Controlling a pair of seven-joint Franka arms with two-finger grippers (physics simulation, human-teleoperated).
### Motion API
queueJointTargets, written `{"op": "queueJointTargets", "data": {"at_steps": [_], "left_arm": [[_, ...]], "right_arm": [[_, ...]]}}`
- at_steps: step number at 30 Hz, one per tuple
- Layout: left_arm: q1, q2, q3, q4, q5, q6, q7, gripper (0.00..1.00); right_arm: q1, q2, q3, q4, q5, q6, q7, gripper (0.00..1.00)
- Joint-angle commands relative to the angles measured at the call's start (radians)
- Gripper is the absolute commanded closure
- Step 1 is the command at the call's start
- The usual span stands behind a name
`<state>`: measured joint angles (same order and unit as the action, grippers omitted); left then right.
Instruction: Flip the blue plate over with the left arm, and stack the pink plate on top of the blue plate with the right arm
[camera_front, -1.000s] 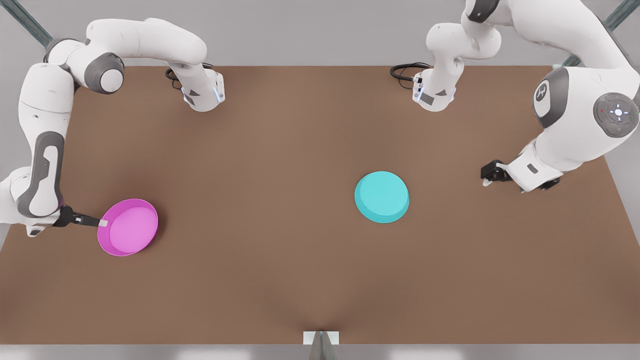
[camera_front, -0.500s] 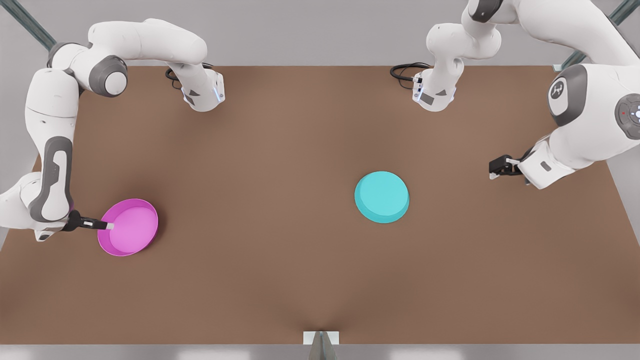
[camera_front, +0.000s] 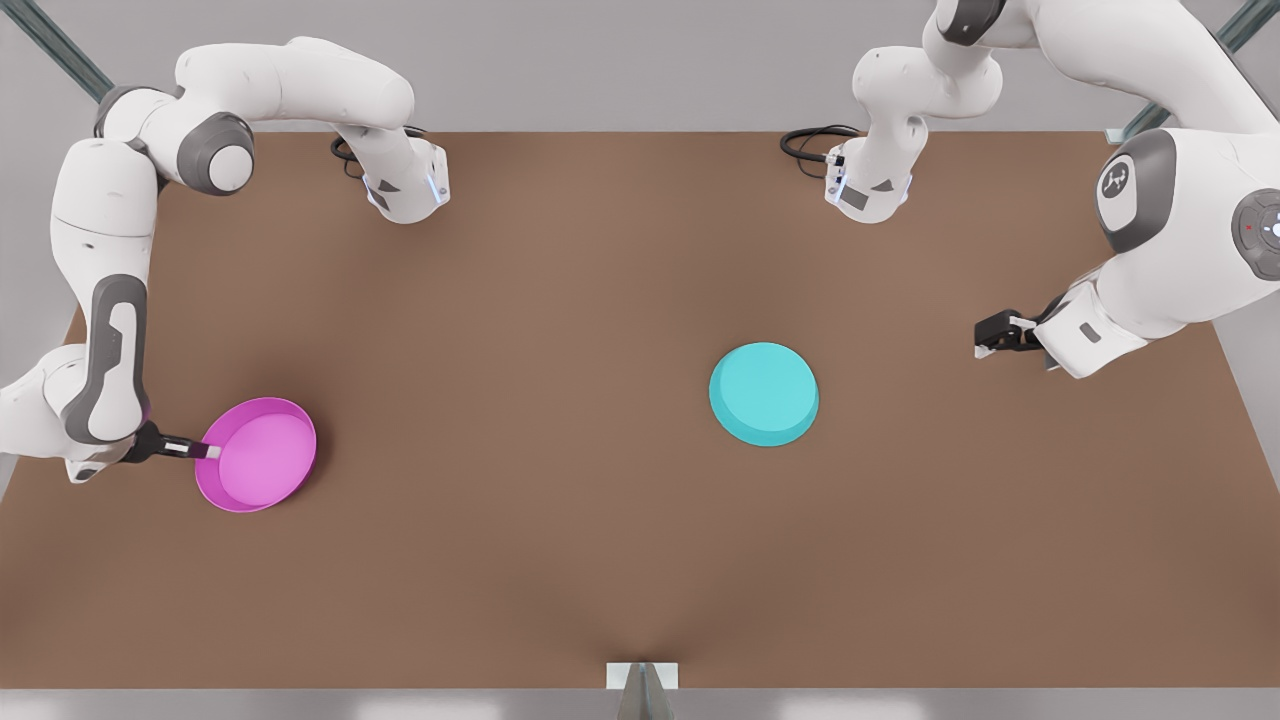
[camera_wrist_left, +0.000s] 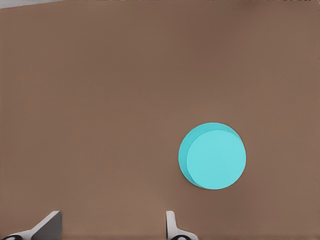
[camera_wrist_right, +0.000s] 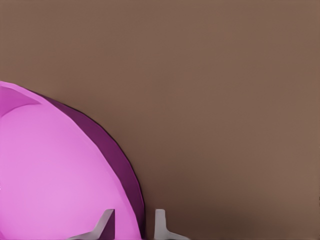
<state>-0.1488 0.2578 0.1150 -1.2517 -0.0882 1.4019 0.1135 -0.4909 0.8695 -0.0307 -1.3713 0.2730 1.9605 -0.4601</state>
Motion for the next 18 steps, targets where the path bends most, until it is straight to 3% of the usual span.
{"op": "queueJointTargets", "data": {"at_steps": [1,5,13,18], "left_arm": [[0.000,0.000,0.000,0.000,-0.001,0.000,0.000,0.00],[0.000,-0.003,0.000,0.000,-0.001,-0.004,-0.001,0.00],[0.000,-0.006,0.002,0.002,0.004,-0.004,0.005,0.00],[0.000,-0.015,0.012,0.003,0.004,-0.008,0.008,0.00]], "right_arm": [[-0.002,0.000,0.000,0.000,0.000,0.000,0.000,0.61],[0.002,0.009,0.000,0.000,0.000,0.001,0.000,0.61],[0.000,0.012,0.000,0.000,0.002,0.001,0.000,0.78],[-0.002,0.012,0.000,0.000,0.002,0.000,-0.008,0.79]]}}
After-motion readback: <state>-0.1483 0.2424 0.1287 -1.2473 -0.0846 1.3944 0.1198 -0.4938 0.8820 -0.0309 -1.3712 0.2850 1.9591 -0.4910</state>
